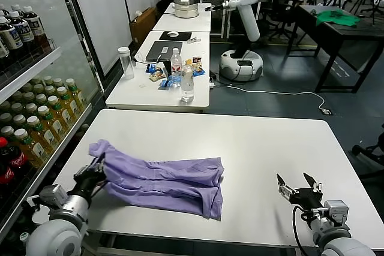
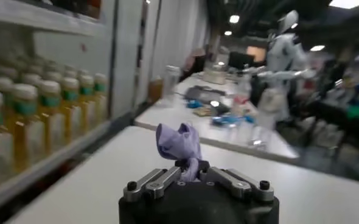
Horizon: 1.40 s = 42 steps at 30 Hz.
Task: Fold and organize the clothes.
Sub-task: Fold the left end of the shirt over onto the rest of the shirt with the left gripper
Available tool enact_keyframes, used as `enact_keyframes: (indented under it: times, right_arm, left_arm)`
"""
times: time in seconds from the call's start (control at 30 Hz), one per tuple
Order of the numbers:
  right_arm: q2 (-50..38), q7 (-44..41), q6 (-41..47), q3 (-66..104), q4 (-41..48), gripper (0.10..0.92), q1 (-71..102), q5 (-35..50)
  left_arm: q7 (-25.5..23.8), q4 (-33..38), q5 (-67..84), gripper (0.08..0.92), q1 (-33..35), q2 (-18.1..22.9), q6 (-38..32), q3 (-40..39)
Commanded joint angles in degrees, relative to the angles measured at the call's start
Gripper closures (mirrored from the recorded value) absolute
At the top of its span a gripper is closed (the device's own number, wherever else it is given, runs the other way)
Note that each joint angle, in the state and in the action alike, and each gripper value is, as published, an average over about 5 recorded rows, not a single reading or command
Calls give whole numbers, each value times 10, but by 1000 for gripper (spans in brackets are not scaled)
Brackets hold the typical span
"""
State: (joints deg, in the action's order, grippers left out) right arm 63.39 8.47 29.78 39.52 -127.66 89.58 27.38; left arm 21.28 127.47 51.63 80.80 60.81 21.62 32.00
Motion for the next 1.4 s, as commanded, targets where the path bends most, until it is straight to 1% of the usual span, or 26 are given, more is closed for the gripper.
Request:
enact_keyframes:
  times: [0.03,0.17,0.4,0.67,0.8,0.9,1.07,1.3,1.4]
  right_arm:
    - [6,0,-1,1,-3,203,8,-7]
    - [9,-1,-3,2,-6,203,14,-12]
    - [9,-1,-4,2,-7,203,16,-15]
    - [8,-2,-4,-1,4,203,8,-14]
    - [7,-2,-4,-4,11,203,-1,-13]
    - [5,-2,-4,-6,16,203,-6,-12]
    - [3,-2,-5,-10,27,203,-15,-11]
    - [7,-3,-8,-16,41,203,-27,-12]
    - [8,-4,-9,-17,44,203,-30,-12]
  left_arm:
    - [-11,82,150,860,-10,79,1,-112]
    - [-9,53,139,860,-41,111,-1,-176]
    - [-7,-36,73,860,-103,155,-3,-250]
    - [-15,-111,-10,860,-140,170,-1,-293]
    - [-42,-124,-38,857,-151,175,3,-305]
    - [-69,-122,-64,813,-151,176,0,-313]
    - [-89,-109,-81,673,-140,170,-5,-312]
    - [-87,-74,-103,474,-102,156,-20,-269]
    - [-69,-81,-191,387,-85,140,-42,-250]
